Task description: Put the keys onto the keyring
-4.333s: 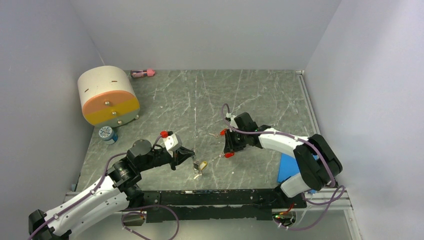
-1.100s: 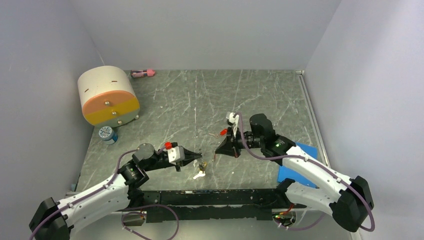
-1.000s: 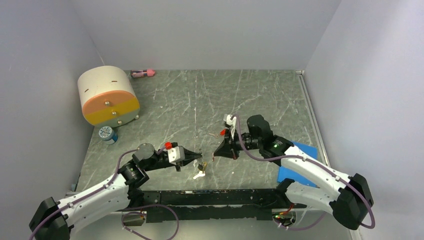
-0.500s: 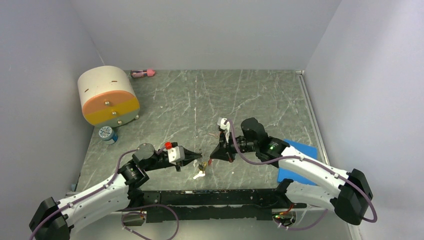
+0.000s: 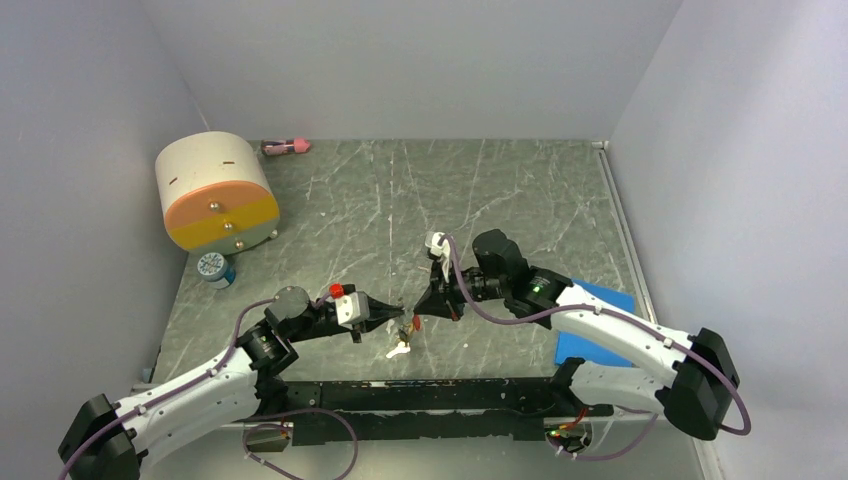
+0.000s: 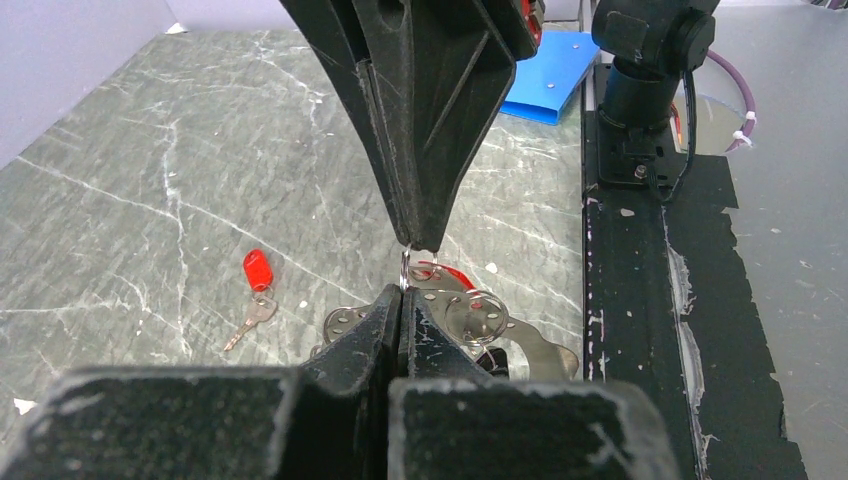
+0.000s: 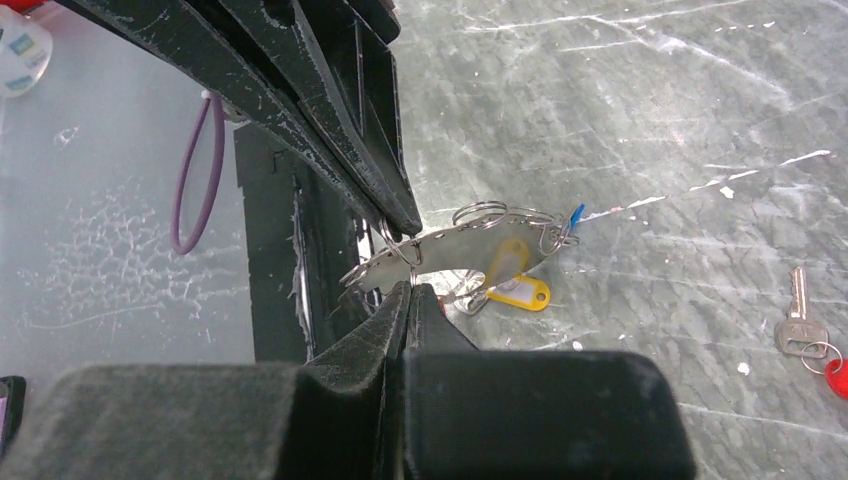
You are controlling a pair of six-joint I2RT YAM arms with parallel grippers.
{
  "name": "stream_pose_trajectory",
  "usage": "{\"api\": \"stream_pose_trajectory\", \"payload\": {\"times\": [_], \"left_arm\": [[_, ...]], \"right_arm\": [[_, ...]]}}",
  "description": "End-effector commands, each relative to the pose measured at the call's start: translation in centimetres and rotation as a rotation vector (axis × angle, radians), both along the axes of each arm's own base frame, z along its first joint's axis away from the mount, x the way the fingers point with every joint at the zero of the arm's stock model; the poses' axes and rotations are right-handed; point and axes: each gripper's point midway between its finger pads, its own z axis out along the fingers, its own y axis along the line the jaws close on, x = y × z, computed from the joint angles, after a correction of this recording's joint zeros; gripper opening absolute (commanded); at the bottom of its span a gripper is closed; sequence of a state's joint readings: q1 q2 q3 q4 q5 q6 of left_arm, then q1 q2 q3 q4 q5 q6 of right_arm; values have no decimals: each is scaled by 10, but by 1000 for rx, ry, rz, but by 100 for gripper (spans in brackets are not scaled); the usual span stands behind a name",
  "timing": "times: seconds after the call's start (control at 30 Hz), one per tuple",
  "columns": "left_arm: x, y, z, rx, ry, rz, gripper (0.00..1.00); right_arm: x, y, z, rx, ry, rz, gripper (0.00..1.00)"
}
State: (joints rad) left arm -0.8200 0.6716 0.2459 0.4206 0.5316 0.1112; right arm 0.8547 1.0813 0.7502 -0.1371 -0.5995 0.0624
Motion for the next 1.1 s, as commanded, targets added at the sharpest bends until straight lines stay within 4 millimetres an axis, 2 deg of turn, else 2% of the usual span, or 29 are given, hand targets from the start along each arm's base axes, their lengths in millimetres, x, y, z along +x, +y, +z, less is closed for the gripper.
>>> {"api": "stream_pose_trajectory", "payload": {"times": [0.0, 0.13, 0.37, 0.5, 0.83, 1.07], "left_arm": [[-3, -2, 11, -19, -11, -19, 3], [-2, -2, 11, -19, -14, -20, 3], [-3, -3, 10, -20, -6, -25, 3], [-3, -2, 10, -20, -9, -18, 3], [-4, -1, 9, -21, -6, -14, 3], [-3, 0, 9, -17, 0, -6, 3]], "right_arm": [[3, 9, 21, 39, -49, 27, 0], [1, 9, 21, 42, -45, 37, 0], [8, 11, 27, 41, -30, -12, 0], [2, 16, 32, 78, -7, 24, 0], [17, 13, 31, 41, 21, -92, 0], [15, 14, 46, 65, 42, -101, 0]]}}
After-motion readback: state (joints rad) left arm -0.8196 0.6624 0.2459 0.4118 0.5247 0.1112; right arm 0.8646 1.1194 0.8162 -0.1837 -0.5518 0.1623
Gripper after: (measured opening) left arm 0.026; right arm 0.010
